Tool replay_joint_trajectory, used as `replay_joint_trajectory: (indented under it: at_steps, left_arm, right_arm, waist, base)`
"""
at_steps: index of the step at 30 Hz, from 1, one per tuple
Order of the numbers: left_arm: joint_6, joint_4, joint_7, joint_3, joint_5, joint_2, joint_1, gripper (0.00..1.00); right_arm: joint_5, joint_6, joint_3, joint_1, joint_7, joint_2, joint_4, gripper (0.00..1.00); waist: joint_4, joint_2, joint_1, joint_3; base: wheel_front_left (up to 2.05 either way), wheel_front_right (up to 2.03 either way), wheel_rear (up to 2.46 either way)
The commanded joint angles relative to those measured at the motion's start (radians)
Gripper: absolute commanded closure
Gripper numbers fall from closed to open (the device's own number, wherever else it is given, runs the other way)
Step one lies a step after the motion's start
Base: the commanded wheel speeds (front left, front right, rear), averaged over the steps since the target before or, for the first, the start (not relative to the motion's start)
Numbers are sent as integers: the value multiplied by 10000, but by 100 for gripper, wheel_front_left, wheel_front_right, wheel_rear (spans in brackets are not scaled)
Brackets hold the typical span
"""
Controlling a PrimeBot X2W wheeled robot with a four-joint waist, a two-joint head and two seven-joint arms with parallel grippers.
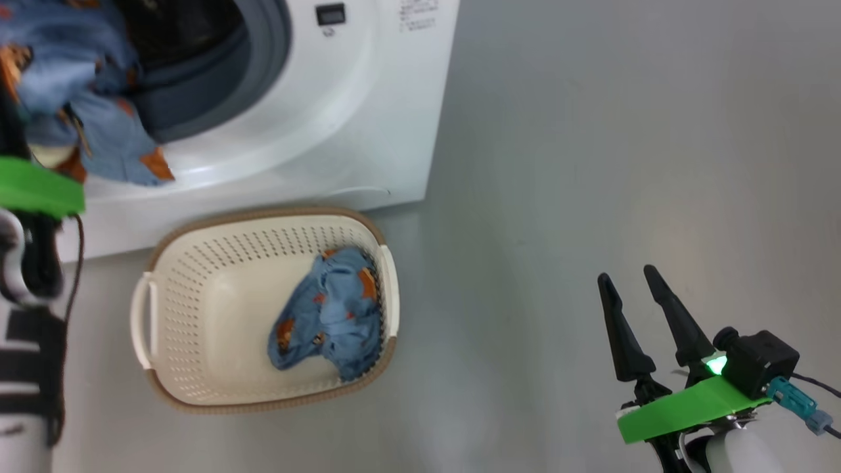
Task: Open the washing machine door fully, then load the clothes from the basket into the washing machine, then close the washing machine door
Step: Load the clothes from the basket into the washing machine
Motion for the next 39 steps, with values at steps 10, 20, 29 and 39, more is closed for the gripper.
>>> replay_joint_trajectory:
  at_steps: [10,20,29,39]
  left_arm:
    - [-25,2188,-55,-422,-379,904,-2368,100]
    - [-25,1688,-55,-106,-125,1325,-3928,100]
    - [-25,855,-55,443,619,1178,-3685,10]
    - [-25,1515,-55,291,612,1085,-3651,0]
  right_arm:
    - [-174,29,477,-551,-46,254,-373,0]
    - [-156,29,742,-806,-46,358,-406,0]
    - [-119,29,902,-974,-46,390,-403,0]
    - [75,29,974,-1052,-46,394,-404,0]
  waist:
    - [-811,-1,-2,1364]
    - [-1026,-1,-2,1838]
    - [-1128,-1,-2,2041]
    - [-1114,-1,-2,2103]
  base:
    - [0,0,0]
    - [0,0,0]
    - [0,0,0]
    - [0,0,0]
